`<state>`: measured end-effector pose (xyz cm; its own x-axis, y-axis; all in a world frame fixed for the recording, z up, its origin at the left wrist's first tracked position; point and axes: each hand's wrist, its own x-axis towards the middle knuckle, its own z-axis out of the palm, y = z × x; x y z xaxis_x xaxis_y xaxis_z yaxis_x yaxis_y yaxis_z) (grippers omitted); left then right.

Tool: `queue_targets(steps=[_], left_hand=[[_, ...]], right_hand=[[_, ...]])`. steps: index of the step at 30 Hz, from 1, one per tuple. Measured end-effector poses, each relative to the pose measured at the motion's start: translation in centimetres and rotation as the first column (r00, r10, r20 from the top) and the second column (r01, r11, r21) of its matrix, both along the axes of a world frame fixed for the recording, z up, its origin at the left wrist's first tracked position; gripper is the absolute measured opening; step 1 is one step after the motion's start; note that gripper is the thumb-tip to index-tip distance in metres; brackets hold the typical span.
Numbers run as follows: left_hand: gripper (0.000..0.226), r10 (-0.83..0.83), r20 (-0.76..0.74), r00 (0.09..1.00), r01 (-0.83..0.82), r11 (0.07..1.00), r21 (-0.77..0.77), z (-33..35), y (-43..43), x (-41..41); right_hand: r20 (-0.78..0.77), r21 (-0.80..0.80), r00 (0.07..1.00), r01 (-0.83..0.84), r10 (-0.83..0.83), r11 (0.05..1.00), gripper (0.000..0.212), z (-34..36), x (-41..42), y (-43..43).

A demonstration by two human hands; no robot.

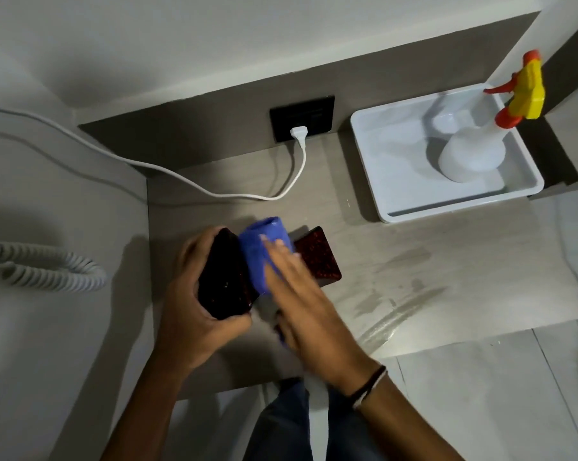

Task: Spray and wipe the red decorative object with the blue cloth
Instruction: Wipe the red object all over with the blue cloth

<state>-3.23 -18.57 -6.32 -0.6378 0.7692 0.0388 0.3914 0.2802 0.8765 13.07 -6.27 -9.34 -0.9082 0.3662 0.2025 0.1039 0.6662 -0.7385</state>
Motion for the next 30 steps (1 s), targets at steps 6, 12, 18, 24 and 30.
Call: queue_targets(steps=[6, 12, 18, 24, 30], left_hand=[[0.102, 0.106, 0.064, 0.992, -0.107, 0.994, 0.018, 0.3, 0.9, 0.4], [0.092, 0.354, 0.371, 0.859, -0.384, 0.923, 0.009, 1.4, 1.6, 1.3], [0.1, 0.218, 0.305, 0.927, -0.133, 0.952, -0.275, 3.6, 1.4, 0.5], [0.13, -0.02, -0.066, 0.998, -0.007, 0.919, -0.393, 3.8, 1.4, 0.2], [0.106, 0.028, -0.277, 0.96, -0.11, 0.952, -0.286, 2.7, 2.3, 1.2]], right_hand=[[0.195, -0.253, 0.892, 0.448, -0.409, 0.857, 0.081, -1.6, 2.4, 6.1], [0.302, -0.797, 0.767, 0.529, -0.567, 0.292, 0.067, -1.4, 2.7, 6.6], [0.33, -0.84, 0.783, 0.499, -0.528, 0.214, 0.065, -1.5, 0.9, 7.4], [0.295, -0.694, 0.782, 0.57, -0.549, 0.44, 0.069, -0.3, 0.6, 7.3], [0.019, -0.22, 0.927, 0.369, -0.374, 0.903, 0.076, 2.5, -0.2, 0.7]])
